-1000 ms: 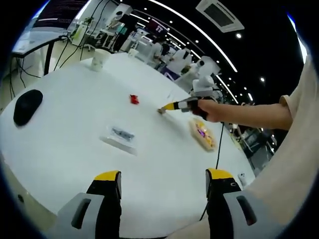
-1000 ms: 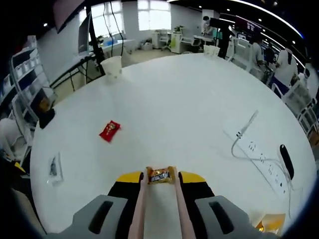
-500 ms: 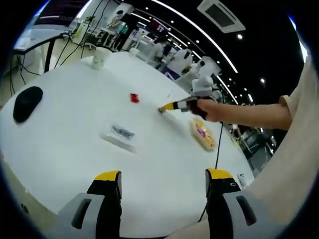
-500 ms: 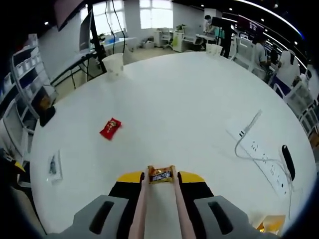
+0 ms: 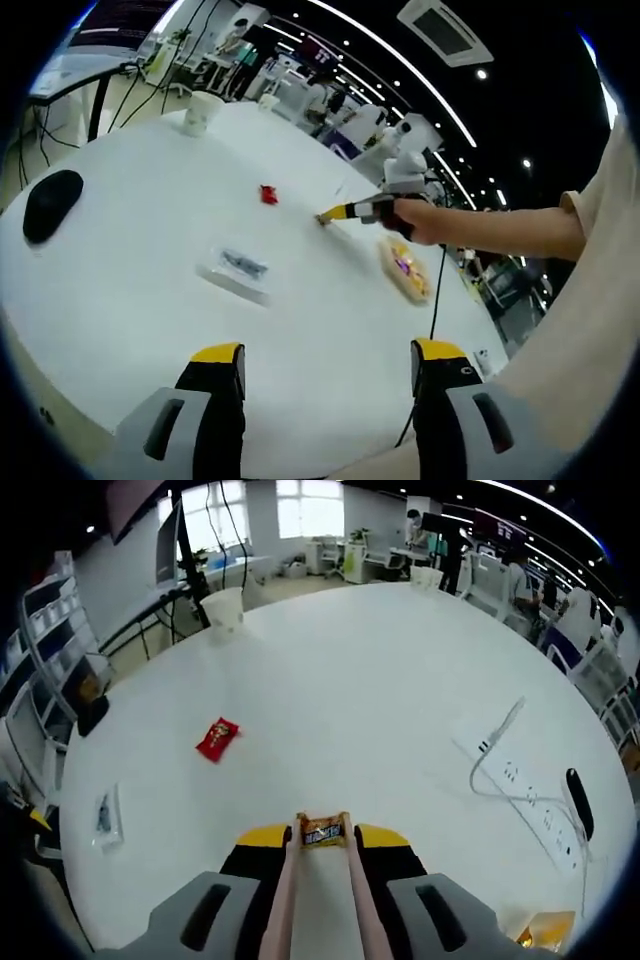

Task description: Place the target food into the container with the food tongs after gripping and lifting it, then release it inside without dropping or visibly crushing the food.

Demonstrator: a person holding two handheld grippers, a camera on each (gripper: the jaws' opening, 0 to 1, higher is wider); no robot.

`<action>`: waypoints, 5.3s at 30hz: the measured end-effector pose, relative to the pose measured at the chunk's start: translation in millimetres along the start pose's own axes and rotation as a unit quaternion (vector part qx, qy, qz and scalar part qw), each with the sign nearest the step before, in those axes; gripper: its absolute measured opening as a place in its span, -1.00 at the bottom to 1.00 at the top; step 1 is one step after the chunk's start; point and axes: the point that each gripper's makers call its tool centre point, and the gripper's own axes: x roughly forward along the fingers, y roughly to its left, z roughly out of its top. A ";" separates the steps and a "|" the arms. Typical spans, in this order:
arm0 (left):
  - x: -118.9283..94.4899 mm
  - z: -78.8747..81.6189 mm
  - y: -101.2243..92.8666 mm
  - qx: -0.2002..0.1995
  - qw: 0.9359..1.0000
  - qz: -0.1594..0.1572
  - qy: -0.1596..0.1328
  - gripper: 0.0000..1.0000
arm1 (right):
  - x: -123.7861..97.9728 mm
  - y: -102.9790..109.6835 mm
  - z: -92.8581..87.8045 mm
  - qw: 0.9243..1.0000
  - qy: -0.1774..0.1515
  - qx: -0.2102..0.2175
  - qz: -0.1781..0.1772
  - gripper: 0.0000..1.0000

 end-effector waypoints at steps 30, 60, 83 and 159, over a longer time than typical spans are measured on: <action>2.9 5.6 -8.0 0.009 1.000 -0.018 0.006 0.31 | -3.0 -2.7 0.0 1.000 -0.013 0.010 -0.022 -0.60; -3.4 4.3 -23.5 0.025 0.999 -0.026 0.001 0.31 | -55.1 7.2 5.5 0.998 -0.051 0.018 -0.021 -0.60; -40.7 -5.1 -39.0 0.048 0.998 -0.009 -0.029 0.31 | -99.7 8.8 14.4 0.995 -0.095 0.010 -0.026 -0.60; -44.3 -24.4 -91.4 0.119 0.990 -0.082 -0.001 0.33 | -270.3 -66.3 -24.7 0.963 -0.189 0.095 -0.165 -0.58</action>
